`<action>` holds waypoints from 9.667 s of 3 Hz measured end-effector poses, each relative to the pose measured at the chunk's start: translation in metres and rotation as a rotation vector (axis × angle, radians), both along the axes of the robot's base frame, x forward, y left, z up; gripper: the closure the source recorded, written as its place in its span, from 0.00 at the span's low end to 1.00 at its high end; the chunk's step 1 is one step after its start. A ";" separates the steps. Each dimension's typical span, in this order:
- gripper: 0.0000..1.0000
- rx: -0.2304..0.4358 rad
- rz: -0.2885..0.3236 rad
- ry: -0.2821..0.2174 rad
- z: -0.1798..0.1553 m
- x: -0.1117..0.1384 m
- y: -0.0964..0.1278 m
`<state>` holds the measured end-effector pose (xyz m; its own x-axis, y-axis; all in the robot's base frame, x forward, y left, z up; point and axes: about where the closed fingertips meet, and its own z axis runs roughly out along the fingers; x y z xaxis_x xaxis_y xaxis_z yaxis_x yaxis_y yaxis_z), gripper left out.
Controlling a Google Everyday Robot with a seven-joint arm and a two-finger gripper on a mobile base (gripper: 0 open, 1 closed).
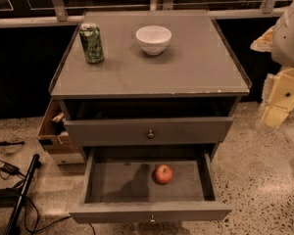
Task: Pick apple from middle drawer and place on counter
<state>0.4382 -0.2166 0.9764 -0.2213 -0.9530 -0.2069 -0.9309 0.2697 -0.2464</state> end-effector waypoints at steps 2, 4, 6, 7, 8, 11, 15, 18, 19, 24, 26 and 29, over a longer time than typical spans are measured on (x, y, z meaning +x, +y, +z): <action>0.19 0.018 -0.011 -0.011 -0.005 0.001 0.001; 0.65 0.208 -0.026 -0.014 -0.095 0.008 0.029; 1.00 0.489 -0.040 0.044 -0.217 0.033 0.068; 1.00 0.485 -0.040 0.043 -0.217 0.034 0.067; 1.00 0.488 -0.038 0.060 -0.260 0.032 0.066; 1.00 0.551 -0.083 0.046 -0.464 0.042 0.081; 0.57 0.508 -0.148 -0.010 -0.511 0.062 0.061; 0.15 0.546 -0.139 -0.033 -0.552 0.089 0.066; 0.20 0.580 -0.130 -0.049 -0.562 0.098 0.073; 0.30 0.749 -0.063 -0.121 -0.600 0.139 0.123; 0.76 0.749 -0.063 -0.121 -0.600 0.138 0.123; 1.00 0.757 0.164 -0.013 -0.494 0.088 0.118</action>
Offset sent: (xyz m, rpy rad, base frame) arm 0.0014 0.0007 -0.0171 0.0411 -0.0041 -0.0254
